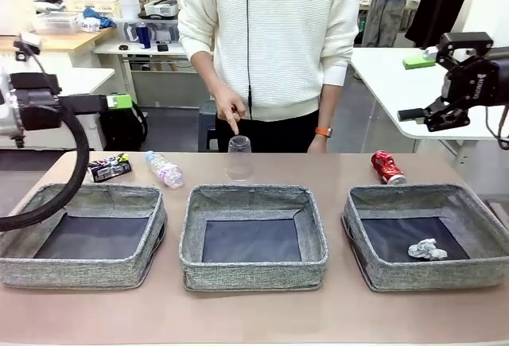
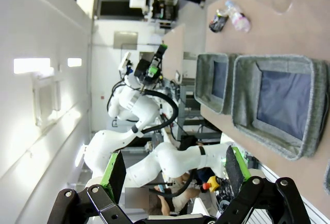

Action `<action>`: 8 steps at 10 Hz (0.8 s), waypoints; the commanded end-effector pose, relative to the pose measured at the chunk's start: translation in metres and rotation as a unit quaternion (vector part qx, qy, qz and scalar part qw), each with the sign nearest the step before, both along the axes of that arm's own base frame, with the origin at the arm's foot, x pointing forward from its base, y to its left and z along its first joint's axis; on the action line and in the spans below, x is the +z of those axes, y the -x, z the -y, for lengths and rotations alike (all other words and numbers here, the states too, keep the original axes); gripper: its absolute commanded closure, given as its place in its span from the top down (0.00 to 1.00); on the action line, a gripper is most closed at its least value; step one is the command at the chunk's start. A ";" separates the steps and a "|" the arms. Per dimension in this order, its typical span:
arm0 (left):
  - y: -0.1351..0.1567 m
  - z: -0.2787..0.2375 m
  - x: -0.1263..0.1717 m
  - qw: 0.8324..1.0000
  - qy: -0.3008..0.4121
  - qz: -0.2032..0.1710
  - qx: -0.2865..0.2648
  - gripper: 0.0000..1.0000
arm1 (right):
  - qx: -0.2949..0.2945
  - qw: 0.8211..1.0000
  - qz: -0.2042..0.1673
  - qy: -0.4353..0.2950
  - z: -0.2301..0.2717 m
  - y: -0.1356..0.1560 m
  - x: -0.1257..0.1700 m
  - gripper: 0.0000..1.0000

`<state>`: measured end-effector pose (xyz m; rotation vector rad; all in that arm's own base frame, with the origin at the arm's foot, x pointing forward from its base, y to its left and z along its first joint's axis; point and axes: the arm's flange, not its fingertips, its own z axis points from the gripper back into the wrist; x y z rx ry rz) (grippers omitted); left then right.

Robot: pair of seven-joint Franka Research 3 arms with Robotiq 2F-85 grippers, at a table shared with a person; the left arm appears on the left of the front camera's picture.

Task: Sort the waste into the appropriate baskets.
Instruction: Pick up the waste item pointed out by the person.

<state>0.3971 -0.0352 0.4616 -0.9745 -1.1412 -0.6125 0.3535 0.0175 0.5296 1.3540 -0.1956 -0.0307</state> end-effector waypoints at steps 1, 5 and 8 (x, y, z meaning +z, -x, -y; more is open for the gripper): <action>0.006 0.012 0.005 0.999 0.021 -0.021 -0.036 1.00 | -0.001 1.000 -0.009 0.005 0.001 0.000 0.005 1.00; -0.046 0.041 -0.027 0.901 0.027 0.428 -0.064 1.00 | -0.001 1.000 -0.009 0.005 0.001 0.000 0.005 1.00; -0.084 0.070 -0.059 0.859 -0.193 0.448 -0.153 1.00 | -0.001 1.000 -0.009 0.005 0.001 0.000 0.005 1.00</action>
